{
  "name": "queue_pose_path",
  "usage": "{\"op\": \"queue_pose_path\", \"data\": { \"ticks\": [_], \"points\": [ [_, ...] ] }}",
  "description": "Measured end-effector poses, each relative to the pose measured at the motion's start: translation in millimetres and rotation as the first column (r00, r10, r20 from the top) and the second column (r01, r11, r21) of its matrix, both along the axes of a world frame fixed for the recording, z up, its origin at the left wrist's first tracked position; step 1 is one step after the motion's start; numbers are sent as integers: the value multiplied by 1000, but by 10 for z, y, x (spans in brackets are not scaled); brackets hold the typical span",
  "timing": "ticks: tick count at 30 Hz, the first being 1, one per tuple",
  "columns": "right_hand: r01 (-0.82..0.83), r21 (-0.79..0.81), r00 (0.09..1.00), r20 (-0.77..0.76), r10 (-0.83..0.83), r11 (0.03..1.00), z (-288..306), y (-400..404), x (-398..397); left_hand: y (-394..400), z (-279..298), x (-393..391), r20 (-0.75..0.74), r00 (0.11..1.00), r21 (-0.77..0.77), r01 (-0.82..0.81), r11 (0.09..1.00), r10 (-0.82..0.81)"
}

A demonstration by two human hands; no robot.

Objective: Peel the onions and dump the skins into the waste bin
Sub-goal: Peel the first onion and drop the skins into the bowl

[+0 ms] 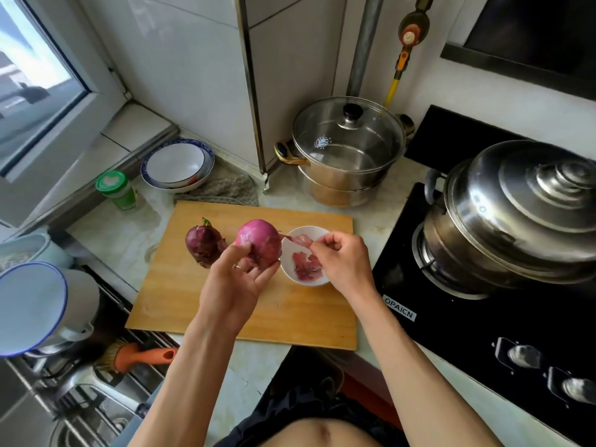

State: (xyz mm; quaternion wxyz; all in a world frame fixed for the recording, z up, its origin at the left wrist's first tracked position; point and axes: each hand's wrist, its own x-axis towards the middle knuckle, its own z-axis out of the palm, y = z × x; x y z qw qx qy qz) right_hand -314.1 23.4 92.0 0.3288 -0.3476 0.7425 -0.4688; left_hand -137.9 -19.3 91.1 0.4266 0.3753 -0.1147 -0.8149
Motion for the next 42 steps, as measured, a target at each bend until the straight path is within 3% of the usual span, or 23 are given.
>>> {"op": "queue_pose_path", "data": {
  "ticks": [7, 24, 28, 36, 42],
  "points": [
    [-10, 139, 999, -47, 17, 990, -127, 13, -119, 41, 3, -63, -3, 999, 33, 54, 998, -54],
    [126, 156, 985, -139, -105, 980, -280, -58, -311, 20, 20, -73, 1, 998, 24, 68, 997, -68],
    [44, 202, 991, -136, -17, 978, -263, -57, -383, -61, 72, -20, 22, 995, -7, 93, 996, -93],
    [-1, 295, 959, -271, 85, 955, -324, -99, -327, -13, 68, -144, 55, 985, 57, 158, 986, -161],
    [-21, 216, 973, -222, 70, 976, -368, -24, -370, -5, 94, -180, -4, 975, 95, 222, 970, -223]
  ]
}}
